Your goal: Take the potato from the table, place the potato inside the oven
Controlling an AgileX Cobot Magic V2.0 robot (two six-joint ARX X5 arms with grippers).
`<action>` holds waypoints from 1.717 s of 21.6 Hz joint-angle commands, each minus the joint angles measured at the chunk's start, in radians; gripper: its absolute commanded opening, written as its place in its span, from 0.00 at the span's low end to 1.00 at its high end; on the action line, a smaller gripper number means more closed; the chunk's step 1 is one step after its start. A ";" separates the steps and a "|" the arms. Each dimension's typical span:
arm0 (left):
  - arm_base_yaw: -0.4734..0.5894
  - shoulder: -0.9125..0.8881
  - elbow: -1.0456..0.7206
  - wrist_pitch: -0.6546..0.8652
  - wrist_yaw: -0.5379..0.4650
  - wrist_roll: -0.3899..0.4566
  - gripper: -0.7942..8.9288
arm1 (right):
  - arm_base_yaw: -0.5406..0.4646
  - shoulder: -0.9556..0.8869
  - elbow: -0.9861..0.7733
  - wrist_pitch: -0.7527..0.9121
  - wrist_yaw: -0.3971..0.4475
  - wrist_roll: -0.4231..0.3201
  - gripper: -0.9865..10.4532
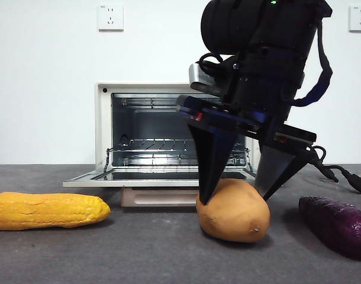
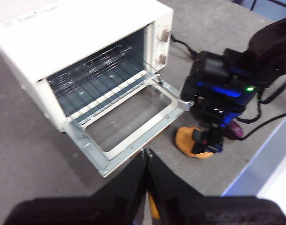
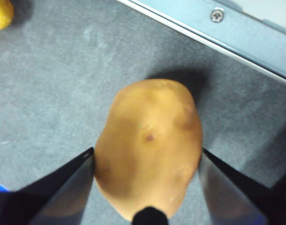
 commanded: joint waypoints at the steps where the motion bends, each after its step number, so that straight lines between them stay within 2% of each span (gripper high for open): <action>1: 0.002 -0.003 -0.007 0.000 -0.011 -0.001 0.07 | 0.003 0.004 0.000 -0.001 -0.001 -0.016 0.08; 5: 0.002 0.000 -0.007 0.000 -0.011 0.015 0.07 | 0.003 -0.026 0.000 -0.003 -0.010 -0.016 0.08; 8: 0.002 0.004 -0.007 -0.006 -0.011 0.021 0.07 | 0.003 -0.094 0.000 0.002 -0.057 -0.016 0.08; 10: 0.002 0.006 -0.007 -0.006 -0.011 0.024 0.07 | 0.003 -0.150 0.000 0.018 -0.060 -0.016 0.08; 17: 0.002 0.010 -0.007 -0.006 -0.011 0.024 0.07 | -0.021 -0.273 0.001 0.268 0.020 -0.010 0.08; 24: 0.001 0.010 -0.007 -0.010 -0.011 0.020 0.07 | -0.103 -0.183 0.001 0.468 0.031 0.047 0.08; 32: 0.001 0.010 -0.007 -0.024 -0.011 0.019 0.07 | -0.175 -0.059 0.001 0.687 0.036 0.165 0.08; 37: 0.001 0.010 -0.007 -0.048 -0.011 0.016 0.07 | -0.204 -0.006 0.001 0.794 0.069 0.245 0.08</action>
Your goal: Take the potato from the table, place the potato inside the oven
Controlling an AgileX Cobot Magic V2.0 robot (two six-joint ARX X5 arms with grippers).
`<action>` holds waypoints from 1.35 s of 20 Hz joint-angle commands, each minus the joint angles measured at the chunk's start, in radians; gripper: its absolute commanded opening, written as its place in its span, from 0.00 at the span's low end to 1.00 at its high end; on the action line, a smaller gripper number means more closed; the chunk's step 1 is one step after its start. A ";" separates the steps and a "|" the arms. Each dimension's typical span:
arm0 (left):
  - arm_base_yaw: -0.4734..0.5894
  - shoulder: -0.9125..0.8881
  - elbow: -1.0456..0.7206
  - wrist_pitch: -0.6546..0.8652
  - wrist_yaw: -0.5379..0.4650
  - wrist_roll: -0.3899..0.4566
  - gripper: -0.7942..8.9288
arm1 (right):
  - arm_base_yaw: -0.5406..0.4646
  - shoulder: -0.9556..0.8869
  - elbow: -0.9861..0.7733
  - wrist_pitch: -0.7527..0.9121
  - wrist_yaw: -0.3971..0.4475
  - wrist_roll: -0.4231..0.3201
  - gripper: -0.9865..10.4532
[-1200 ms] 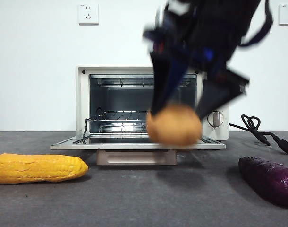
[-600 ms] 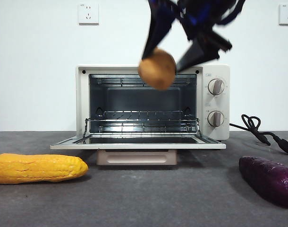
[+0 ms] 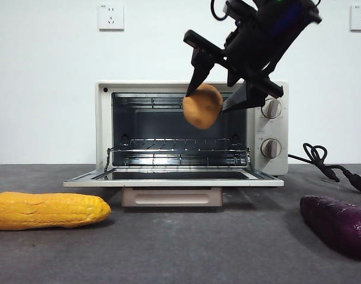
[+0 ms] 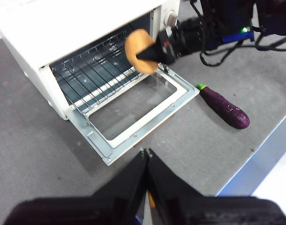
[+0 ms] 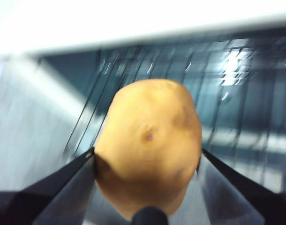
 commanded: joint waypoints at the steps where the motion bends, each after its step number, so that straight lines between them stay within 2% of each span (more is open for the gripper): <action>1: 0.001 -0.003 -0.007 -0.012 -0.002 0.004 0.07 | -0.014 0.033 -0.003 0.037 0.018 0.073 0.08; 6: 0.001 -0.003 -0.007 -0.021 -0.002 0.001 0.07 | -0.026 0.071 -0.003 0.095 0.078 0.090 0.08; 10: 0.000 -0.003 -0.007 -0.026 -0.001 -0.016 0.07 | -0.034 0.126 -0.003 0.151 0.081 0.159 0.08; 12: 0.000 -0.003 -0.007 -0.036 -0.002 -0.018 0.07 | -0.034 0.142 -0.003 0.148 0.080 0.158 0.15; 15: 0.001 -0.004 -0.007 -0.048 -0.002 -0.018 0.07 | -0.034 0.142 -0.003 0.174 0.075 0.159 0.39; 17: 0.001 -0.004 -0.007 -0.048 -0.002 -0.018 0.07 | -0.035 0.142 -0.002 0.176 0.074 0.159 0.48; 27: 0.001 -0.004 -0.007 -0.068 -0.002 -0.018 0.07 | -0.040 0.125 -0.002 0.172 0.073 0.177 0.50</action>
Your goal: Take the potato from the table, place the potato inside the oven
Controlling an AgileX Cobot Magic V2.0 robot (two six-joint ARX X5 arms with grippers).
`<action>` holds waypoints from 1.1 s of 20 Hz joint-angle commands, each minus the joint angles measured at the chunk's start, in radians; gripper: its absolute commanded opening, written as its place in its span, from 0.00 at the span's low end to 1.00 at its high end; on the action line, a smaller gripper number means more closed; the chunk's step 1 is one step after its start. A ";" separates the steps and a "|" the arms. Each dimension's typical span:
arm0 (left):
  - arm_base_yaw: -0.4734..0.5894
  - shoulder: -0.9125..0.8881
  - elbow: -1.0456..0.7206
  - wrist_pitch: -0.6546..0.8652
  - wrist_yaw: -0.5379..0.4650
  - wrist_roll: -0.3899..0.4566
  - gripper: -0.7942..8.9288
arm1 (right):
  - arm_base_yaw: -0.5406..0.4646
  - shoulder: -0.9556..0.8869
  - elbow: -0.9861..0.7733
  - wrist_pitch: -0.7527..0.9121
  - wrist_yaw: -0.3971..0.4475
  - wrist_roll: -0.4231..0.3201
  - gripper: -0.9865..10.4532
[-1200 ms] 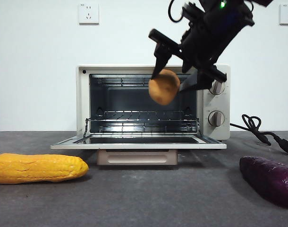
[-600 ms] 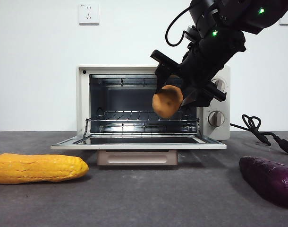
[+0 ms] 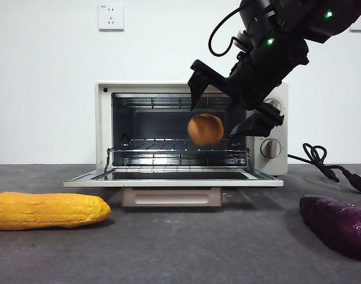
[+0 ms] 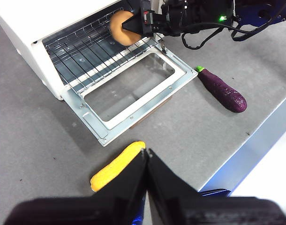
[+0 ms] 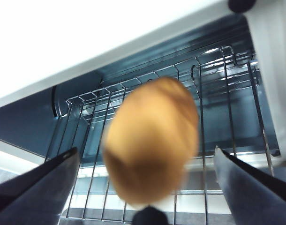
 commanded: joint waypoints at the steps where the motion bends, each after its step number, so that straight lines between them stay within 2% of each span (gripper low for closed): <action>1: 0.001 -0.003 -0.007 0.001 -0.003 -0.006 0.07 | 0.002 -0.024 -0.002 -0.006 0.000 0.008 0.50; 5: 0.001 -0.003 -0.007 0.031 -0.003 -0.005 0.07 | 0.002 -0.121 -0.002 -0.091 0.000 -0.013 0.50; 10: 0.001 0.010 -0.034 0.117 -0.003 -0.006 0.07 | 0.002 -0.294 -0.002 -0.294 -0.002 -0.121 0.50; 14: 0.009 0.014 -0.227 0.309 -0.002 -0.008 0.07 | 0.004 -0.491 -0.002 -0.516 -0.048 -0.218 0.50; 18: 0.102 0.066 -0.431 0.591 0.011 -0.060 0.07 | 0.004 -0.719 -0.002 -0.789 -0.109 -0.295 0.50; 20: 0.179 0.140 -0.476 0.686 0.062 -0.066 0.07 | 0.003 -0.834 -0.002 -0.927 -0.136 -0.333 0.50; 22: 0.271 0.242 -0.479 0.746 0.150 -0.074 0.07 | 0.003 -0.937 -0.002 -1.052 -0.163 -0.336 0.50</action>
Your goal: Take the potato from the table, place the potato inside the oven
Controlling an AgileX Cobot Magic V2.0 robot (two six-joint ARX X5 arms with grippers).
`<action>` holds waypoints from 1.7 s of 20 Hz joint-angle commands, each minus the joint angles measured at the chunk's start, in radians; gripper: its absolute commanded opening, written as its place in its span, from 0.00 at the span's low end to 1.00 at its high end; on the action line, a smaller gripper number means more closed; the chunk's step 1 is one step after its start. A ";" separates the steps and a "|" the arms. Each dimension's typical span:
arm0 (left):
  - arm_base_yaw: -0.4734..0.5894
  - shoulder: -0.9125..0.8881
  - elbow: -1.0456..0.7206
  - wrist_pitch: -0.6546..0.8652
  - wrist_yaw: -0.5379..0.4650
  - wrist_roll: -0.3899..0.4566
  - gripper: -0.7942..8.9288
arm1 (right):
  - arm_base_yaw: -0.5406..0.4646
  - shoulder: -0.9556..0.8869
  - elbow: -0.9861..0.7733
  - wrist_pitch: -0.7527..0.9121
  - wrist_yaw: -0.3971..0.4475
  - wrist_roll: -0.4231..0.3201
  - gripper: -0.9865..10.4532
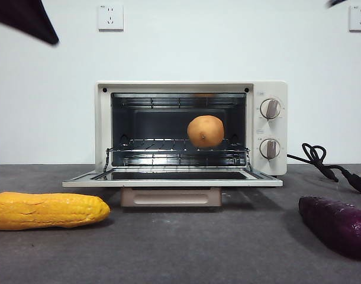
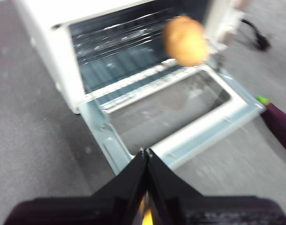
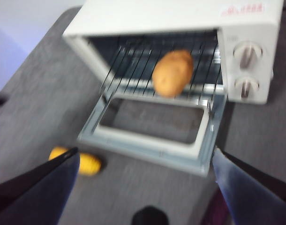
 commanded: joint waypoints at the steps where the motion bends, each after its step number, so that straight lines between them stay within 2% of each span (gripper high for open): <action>1: 0.109 0.125 -0.007 0.083 0.135 -0.042 0.07 | 0.002 -0.104 -0.002 -0.127 -0.014 -0.026 0.50; 3: 0.183 0.242 -0.007 0.152 0.257 -0.093 0.07 | 0.002 -0.186 -0.002 -0.209 -0.010 -0.026 0.50; 7: 0.255 0.458 -0.007 0.219 0.375 -0.116 0.07 | 0.002 -0.296 -0.002 -0.305 -0.008 -0.018 0.50; 15: 0.261 0.704 -0.007 0.315 0.414 -0.116 0.07 | 0.002 -0.317 -0.002 -0.341 -0.007 0.001 0.50; 23: 0.243 0.790 -0.007 0.355 0.470 -0.119 0.07 | 0.002 -0.316 -0.002 -0.331 -0.002 0.001 0.50; 25: 0.232 0.806 -0.007 0.356 0.515 -0.118 0.07 | 0.002 -0.316 -0.002 -0.329 -0.002 0.001 0.50; 28: 0.217 0.813 -0.007 0.356 0.520 -0.118 0.07 | 0.002 -0.316 -0.002 -0.329 -0.002 0.001 0.50; 32: 0.216 0.813 -0.007 0.378 0.610 -0.143 0.07 | 0.002 -0.316 -0.002 -0.329 -0.002 0.001 0.50; 34: 0.228 0.813 -0.006 0.413 0.689 -0.174 0.07 | 0.002 -0.316 -0.002 -0.329 -0.002 0.001 0.50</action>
